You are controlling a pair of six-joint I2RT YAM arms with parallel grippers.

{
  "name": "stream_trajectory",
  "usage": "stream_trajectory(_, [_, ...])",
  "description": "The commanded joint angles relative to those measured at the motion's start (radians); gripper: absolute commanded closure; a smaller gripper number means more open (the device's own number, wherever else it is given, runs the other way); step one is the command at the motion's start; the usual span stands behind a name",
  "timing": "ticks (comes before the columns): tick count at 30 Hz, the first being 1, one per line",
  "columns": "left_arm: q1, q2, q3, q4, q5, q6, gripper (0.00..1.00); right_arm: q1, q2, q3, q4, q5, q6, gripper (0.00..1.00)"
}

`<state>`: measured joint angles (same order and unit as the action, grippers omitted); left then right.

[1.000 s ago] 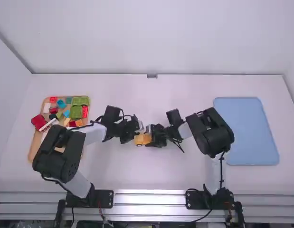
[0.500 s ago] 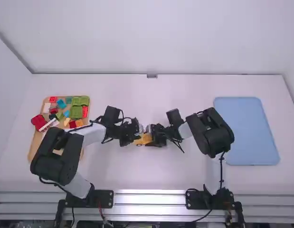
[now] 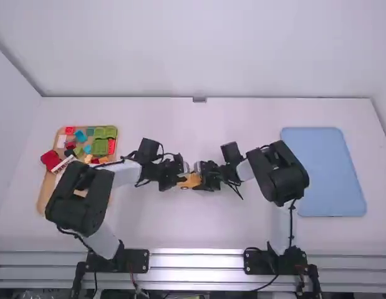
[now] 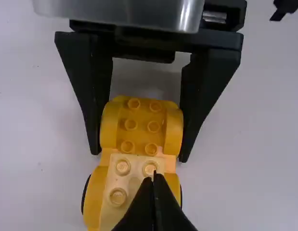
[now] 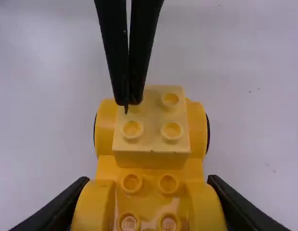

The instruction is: Assemble lego blocks to make yellow taxi

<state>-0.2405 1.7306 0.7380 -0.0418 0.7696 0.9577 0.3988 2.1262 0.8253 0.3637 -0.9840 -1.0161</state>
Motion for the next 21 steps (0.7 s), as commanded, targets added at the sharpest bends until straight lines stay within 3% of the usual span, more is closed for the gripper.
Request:
stream_trajectory(1, [-0.016, 0.048, -0.008, -0.013, -0.068, -0.008, 0.98, 0.021, 0.013, 0.006, -0.005, -0.013, -0.005, 0.43])
stream_trajectory(13, [-0.031, 0.048, -0.008, -0.077, -0.292, -0.124, 0.98, 0.021, 0.013, 0.006, -0.005, -0.013, -0.006, 0.43])
stream_trajectory(18, [-0.032, 0.021, -0.005, -0.071, -0.23, -0.086, 0.98, 0.021, 0.013, 0.006, -0.005, -0.013, -0.005, 0.43])
stream_trajectory(21, [-0.033, -0.045, 0.022, -0.067, -0.172, -0.113, 0.98, 0.021, 0.013, 0.006, -0.003, -0.013, -0.006, 0.37])
